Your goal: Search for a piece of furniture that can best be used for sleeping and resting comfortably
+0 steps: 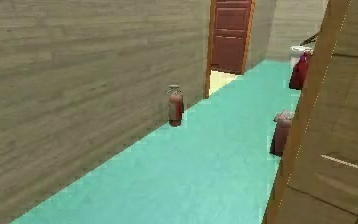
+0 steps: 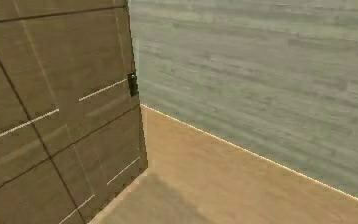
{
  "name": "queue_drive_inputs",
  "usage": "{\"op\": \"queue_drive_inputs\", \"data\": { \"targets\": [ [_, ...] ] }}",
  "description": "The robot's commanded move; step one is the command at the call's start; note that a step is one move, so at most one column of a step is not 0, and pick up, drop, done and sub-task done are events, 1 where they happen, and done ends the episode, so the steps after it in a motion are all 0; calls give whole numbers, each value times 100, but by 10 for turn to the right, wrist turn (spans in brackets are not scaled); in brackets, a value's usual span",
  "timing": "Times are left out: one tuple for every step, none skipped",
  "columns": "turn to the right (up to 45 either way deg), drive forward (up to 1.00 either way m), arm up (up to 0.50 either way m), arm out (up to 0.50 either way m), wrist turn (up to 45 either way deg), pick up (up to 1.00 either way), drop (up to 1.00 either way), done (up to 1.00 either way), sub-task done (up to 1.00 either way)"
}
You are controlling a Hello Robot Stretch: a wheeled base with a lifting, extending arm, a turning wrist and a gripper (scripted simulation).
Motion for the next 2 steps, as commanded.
{"op": "queue_drive_inputs", "data": {
  "targets": [
    [0, 75, 0, 0, 0, 0, 0, 0, 0],
    [210, 0, 0, 0, 0, 0, 0, 0, 0]
  ]
}}
